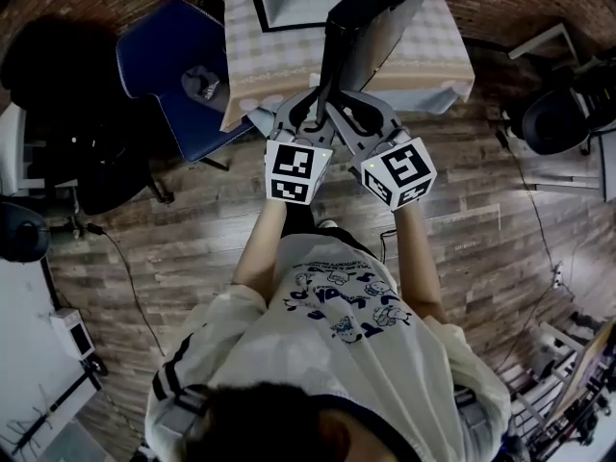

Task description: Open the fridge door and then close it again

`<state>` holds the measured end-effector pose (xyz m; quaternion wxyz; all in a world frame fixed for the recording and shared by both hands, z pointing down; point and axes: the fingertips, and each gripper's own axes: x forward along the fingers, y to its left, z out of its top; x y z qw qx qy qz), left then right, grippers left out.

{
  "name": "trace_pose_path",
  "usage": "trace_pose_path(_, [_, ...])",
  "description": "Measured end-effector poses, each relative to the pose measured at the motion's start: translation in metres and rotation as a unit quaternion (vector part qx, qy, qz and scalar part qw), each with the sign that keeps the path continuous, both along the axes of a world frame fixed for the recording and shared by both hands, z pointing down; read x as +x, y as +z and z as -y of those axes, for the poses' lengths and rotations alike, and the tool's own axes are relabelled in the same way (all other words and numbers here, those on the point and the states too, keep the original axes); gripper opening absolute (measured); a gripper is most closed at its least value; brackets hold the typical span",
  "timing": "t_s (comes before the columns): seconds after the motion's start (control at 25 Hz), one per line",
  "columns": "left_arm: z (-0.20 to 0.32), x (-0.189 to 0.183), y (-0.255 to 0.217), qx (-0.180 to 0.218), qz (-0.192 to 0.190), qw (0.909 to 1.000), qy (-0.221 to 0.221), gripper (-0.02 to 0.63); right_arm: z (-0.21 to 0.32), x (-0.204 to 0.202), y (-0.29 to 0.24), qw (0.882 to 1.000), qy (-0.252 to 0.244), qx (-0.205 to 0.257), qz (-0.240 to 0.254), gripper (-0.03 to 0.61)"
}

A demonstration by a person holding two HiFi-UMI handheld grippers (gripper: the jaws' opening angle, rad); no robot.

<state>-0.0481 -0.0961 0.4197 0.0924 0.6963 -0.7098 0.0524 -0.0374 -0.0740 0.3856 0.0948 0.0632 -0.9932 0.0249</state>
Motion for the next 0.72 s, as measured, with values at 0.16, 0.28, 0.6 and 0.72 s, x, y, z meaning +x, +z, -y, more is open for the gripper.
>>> trace_pose_path(0.16, [0.003, -0.028, 0.0, 0.0, 0.0, 1.0, -0.004, 0.135, 0.005, -0.026, 0.001, 1.0, -0.011, -0.005, -0.001, 0.083])
trace_pose_path(0.28, [0.008, -0.051, 0.001, 0.001, -0.003, 0.9999, -0.01, 0.14, 0.012, -0.044, 0.003, 1.0, -0.013, -0.007, -0.002, 0.083])
trace_pose_path(0.6, [0.022, -0.102, 0.003, 0.002, -0.004, 0.9999, -0.011, 0.146, 0.03, -0.089, 0.007, 1.0, -0.015, -0.011, -0.003, 0.083])
trace_pose_path(0.72, [0.027, -0.117, 0.004, 0.001, -0.004, 1.0, -0.007, 0.147, 0.036, -0.103, 0.008, 1.0, -0.017, -0.015, -0.003, 0.083])
